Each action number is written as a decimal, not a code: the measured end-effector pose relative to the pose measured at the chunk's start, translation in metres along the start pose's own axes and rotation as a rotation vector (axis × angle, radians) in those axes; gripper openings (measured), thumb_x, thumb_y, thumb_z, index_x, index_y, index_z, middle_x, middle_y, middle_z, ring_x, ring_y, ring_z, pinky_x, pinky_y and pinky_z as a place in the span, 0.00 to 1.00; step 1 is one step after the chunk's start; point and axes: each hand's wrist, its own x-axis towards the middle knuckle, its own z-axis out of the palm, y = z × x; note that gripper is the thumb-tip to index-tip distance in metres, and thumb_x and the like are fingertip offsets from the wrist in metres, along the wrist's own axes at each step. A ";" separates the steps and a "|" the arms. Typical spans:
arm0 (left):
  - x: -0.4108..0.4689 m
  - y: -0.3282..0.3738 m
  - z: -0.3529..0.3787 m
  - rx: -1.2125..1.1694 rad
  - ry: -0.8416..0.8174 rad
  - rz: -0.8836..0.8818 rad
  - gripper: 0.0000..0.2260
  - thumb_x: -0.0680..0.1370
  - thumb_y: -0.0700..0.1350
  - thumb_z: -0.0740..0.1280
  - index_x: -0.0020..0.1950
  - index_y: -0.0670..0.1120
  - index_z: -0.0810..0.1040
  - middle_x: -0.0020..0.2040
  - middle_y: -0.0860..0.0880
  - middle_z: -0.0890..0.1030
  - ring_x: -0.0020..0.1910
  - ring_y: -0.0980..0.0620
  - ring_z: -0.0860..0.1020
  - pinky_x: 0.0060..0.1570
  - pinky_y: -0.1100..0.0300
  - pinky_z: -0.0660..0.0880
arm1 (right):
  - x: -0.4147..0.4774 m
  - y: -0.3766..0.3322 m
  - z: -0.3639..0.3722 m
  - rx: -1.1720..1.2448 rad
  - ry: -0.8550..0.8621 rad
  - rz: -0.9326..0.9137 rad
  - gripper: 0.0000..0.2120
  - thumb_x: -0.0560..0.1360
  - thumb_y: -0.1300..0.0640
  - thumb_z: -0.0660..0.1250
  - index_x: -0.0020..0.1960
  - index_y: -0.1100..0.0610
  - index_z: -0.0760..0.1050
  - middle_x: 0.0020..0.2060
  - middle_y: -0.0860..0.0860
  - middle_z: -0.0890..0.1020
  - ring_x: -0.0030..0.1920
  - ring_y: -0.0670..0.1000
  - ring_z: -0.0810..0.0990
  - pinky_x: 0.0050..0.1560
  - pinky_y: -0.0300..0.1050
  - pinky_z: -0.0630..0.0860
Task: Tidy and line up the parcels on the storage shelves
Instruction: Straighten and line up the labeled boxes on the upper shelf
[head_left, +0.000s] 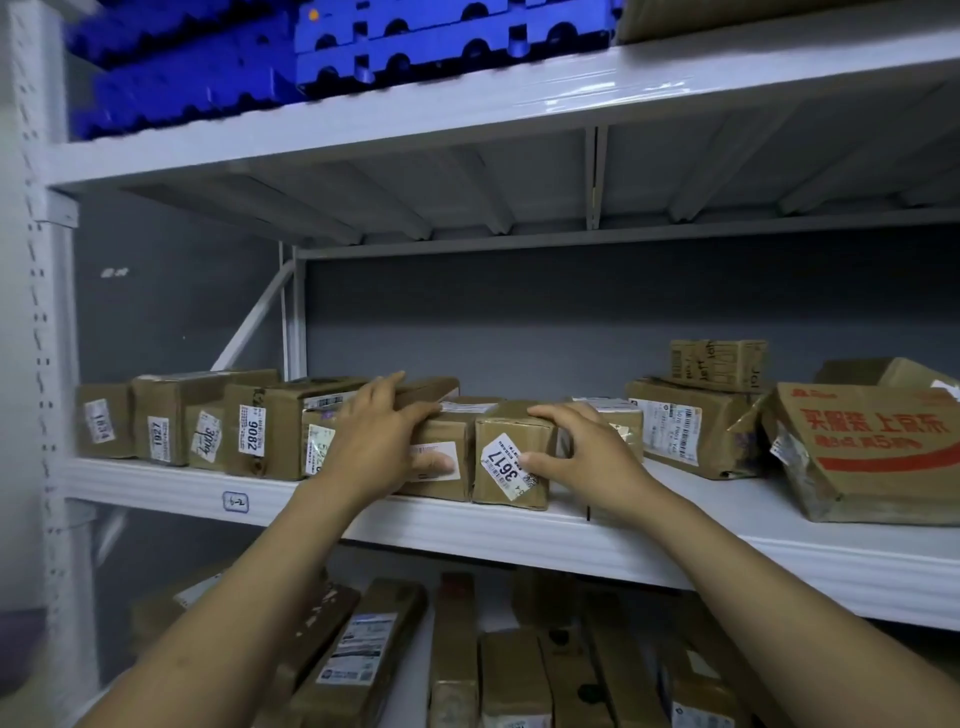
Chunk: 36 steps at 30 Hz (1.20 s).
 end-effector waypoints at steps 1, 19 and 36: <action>-0.001 -0.002 0.001 -0.002 -0.024 0.005 0.33 0.68 0.67 0.70 0.71 0.58 0.70 0.75 0.45 0.60 0.74 0.42 0.56 0.72 0.44 0.57 | 0.003 -0.002 0.002 -0.014 -0.002 0.000 0.28 0.72 0.45 0.72 0.69 0.44 0.69 0.64 0.45 0.69 0.63 0.46 0.69 0.59 0.39 0.66; -0.002 0.057 -0.001 0.073 -0.042 0.280 0.31 0.74 0.65 0.63 0.75 0.59 0.61 0.75 0.58 0.64 0.78 0.50 0.48 0.67 0.37 0.26 | -0.014 0.009 -0.012 -0.084 0.098 0.047 0.28 0.73 0.40 0.68 0.69 0.43 0.63 0.67 0.44 0.68 0.61 0.47 0.73 0.58 0.48 0.74; 0.005 0.059 0.002 -0.069 -0.005 0.146 0.32 0.73 0.63 0.68 0.74 0.58 0.64 0.75 0.54 0.65 0.75 0.53 0.58 0.72 0.41 0.33 | -0.011 0.014 -0.021 -0.038 0.006 -0.005 0.16 0.75 0.49 0.69 0.62 0.44 0.74 0.57 0.43 0.73 0.56 0.43 0.70 0.51 0.38 0.66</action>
